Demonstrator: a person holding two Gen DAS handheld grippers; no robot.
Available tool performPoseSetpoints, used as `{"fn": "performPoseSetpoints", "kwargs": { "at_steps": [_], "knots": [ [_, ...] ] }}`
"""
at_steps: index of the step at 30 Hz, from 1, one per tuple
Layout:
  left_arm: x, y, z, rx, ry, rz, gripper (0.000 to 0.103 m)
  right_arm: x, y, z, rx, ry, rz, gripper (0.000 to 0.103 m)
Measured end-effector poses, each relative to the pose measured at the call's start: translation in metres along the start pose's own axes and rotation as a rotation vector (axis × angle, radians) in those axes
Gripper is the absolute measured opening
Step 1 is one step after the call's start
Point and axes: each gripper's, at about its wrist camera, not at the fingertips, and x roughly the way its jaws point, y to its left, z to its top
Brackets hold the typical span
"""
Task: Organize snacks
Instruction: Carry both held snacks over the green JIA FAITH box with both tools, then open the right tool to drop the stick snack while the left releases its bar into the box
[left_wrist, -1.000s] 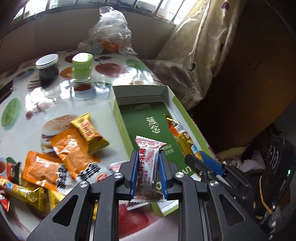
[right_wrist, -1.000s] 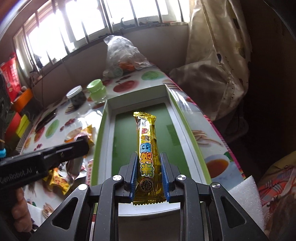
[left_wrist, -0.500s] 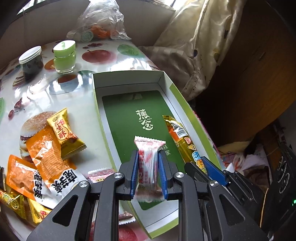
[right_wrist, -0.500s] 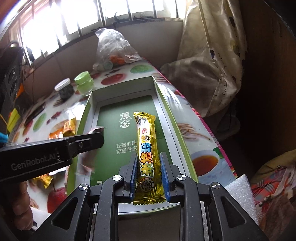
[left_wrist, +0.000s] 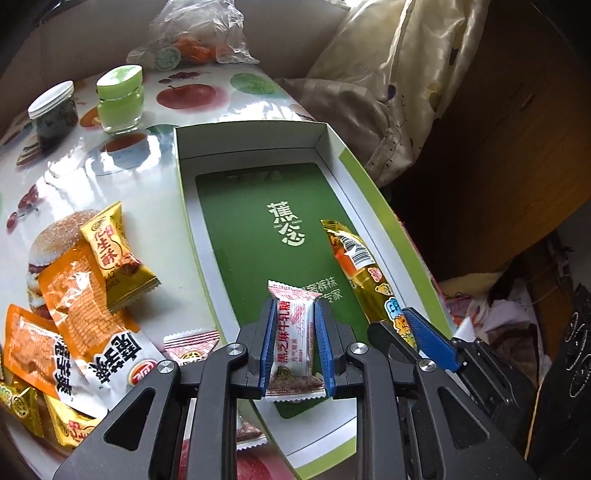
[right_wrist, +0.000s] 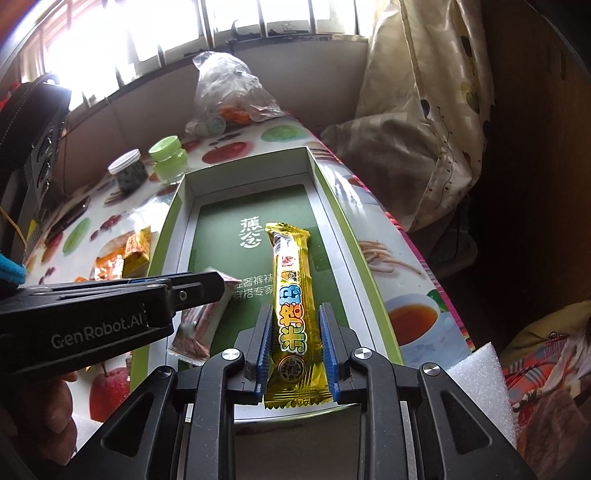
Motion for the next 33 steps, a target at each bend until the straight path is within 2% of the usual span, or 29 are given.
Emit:
{"fn": "performPoseSetpoints", "kwargs": {
  "at_steps": [7, 17, 33],
  "knots": [
    [-0.006, -0.004, -0.002, 0.011, -0.013, -0.015, 0.038, -0.005, -0.001, 0.000, 0.000, -0.006, -0.012, 0.028],
    [-0.027, -0.001, -0.006, 0.006, -0.053, -0.001, 0.038, -0.019, 0.001, 0.001, -0.001, -0.029, -0.027, 0.031],
    [-0.074, 0.015, -0.028, 0.031, -0.153, 0.107, 0.039, -0.044, 0.020, -0.003, -0.018, -0.065, -0.001, 0.036]
  ]
}}
